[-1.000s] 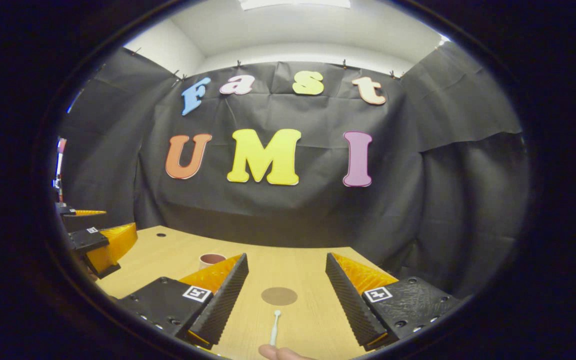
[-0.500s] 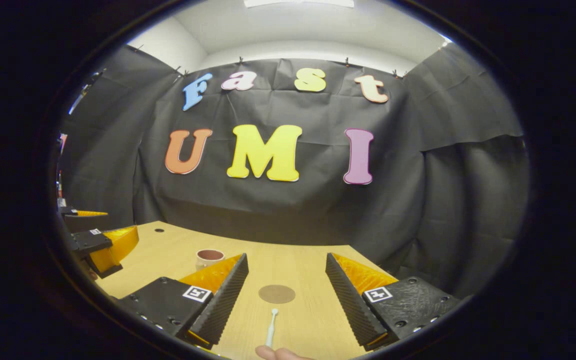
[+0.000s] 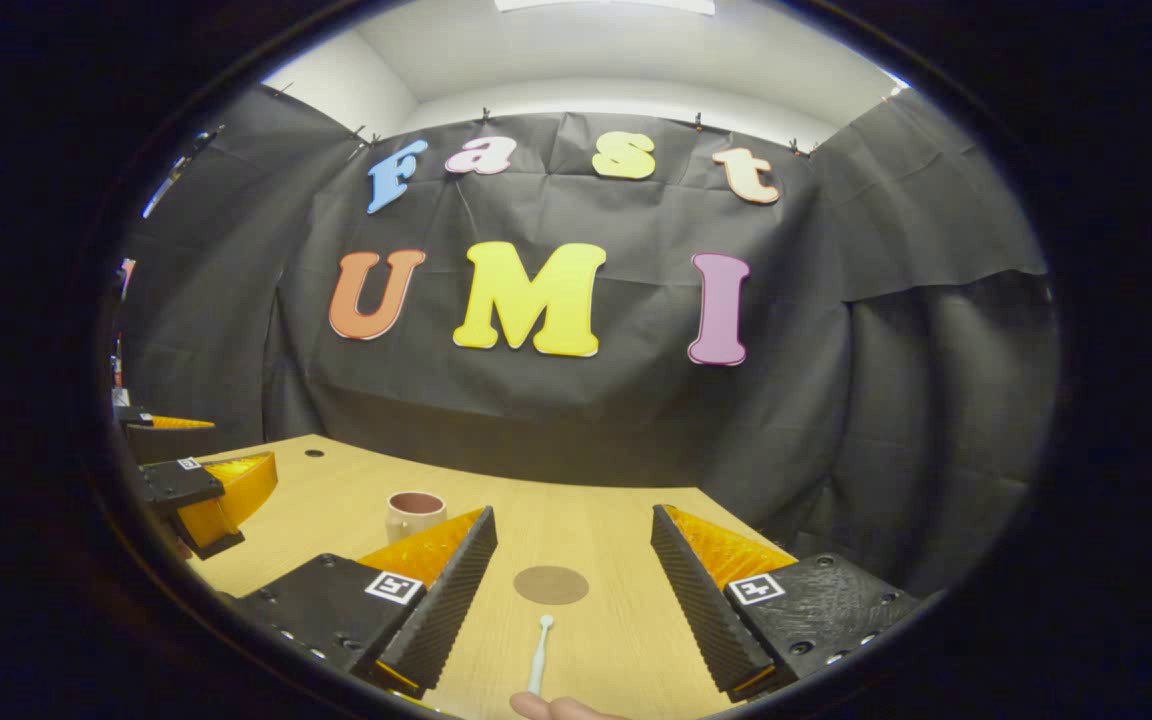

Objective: Put the toothbrush and toothpaste on the desktop into the cup, then pick up the cup and place it on the coaster on the desktop.

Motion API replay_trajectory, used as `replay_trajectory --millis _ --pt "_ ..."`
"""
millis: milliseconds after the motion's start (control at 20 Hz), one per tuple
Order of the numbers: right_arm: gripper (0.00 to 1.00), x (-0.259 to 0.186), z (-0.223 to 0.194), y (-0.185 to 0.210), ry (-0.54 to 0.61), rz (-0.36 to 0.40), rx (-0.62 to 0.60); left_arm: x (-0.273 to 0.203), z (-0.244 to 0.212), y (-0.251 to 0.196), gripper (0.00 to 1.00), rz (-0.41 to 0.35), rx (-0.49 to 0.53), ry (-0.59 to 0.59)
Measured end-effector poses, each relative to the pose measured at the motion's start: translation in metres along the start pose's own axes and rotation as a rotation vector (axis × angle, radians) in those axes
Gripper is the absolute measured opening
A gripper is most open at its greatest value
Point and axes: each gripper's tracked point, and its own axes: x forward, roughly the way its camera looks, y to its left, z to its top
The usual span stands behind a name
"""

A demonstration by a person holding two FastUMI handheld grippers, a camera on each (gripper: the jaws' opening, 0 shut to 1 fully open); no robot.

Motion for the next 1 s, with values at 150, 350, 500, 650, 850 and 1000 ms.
replay_trajectory --millis 150,350,500,650,850,1000 --pt "0.96 0.001 -0.002 -0.001 0.002 0.006 -0.012 0.003 -0.004 -0.001 0.98 -0.003 -0.009 0.014" --pt "0.96 0.003 -0.005 -0.002 -0.001 0.013 -0.002 0.009 -0.016 -0.005 0.98 -0.002 -0.016 0.045" --pt "0.95 0.005 -0.01 -0.007 0.001 0.005 -0.003 0.014 -0.024 -0.009 0.98 0.005 0.0 0.06" --pt "0.95 0.007 -0.019 -0.011 0.014 0.002 0.003 0.019 -0.035 -0.012 0.98 0.005 0.002 0.091" --pt "0.95 0.009 -0.032 -0.015 0.042 0.003 0.013 0.023 -0.066 -0.024 0.98 -0.026 -0.042 0.208" --pt "0.96 0.008 -0.04 -0.016 0.057 0.003 0.011 0.02 -0.093 -0.031 0.98 -0.048 -0.013 0.327"
